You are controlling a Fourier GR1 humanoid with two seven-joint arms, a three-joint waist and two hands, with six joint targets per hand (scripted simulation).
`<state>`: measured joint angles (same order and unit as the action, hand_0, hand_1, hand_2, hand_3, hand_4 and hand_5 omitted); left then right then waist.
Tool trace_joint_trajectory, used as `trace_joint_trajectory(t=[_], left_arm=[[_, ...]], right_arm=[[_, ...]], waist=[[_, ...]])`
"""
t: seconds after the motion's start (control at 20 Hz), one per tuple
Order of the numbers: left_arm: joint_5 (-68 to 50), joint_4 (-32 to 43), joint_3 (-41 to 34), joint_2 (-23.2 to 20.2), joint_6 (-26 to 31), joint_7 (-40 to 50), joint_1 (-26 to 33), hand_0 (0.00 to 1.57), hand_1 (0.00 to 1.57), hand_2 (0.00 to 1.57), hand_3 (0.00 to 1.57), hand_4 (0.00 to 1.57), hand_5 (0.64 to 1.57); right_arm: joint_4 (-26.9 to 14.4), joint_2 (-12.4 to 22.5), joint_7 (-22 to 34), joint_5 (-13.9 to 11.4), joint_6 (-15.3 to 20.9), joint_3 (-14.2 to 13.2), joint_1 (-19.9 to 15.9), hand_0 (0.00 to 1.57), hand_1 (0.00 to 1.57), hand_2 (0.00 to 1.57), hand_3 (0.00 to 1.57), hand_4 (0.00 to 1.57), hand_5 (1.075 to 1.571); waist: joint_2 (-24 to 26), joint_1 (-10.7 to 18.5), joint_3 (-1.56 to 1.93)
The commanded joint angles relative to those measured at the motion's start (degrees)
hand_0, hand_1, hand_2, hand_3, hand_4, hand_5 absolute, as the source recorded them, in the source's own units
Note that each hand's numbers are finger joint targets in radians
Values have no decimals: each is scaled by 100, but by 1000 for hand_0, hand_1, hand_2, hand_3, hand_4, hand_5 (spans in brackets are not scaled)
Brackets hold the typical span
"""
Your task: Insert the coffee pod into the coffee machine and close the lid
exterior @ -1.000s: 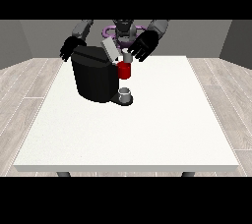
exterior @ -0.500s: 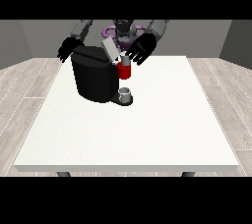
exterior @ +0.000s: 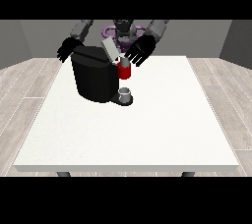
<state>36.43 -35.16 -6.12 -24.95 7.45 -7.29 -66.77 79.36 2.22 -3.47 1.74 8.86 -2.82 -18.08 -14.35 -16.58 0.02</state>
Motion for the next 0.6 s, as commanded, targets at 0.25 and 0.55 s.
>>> trace_joint_trajectory(t=[0.25, 0.55], left_arm=[[62, 83, 5, 0, 195, 84, -123, 1236, 1236, 1279, 1197, 487, 1571], [99, 74, 55, 394, -26, 180, 236, 1196, 1196, 1240, 1142, 466, 1571]], right_arm=[[-39, 126, 10, 109, -140, -108, 2, 0, 0, 0, 0, 448, 1571], [-17, 42, 100, 21, 40, -69, 106, 0, 0, 0, 0, 446, 1571]], waist=[[-59, -22, 0], [183, 99, -1]])
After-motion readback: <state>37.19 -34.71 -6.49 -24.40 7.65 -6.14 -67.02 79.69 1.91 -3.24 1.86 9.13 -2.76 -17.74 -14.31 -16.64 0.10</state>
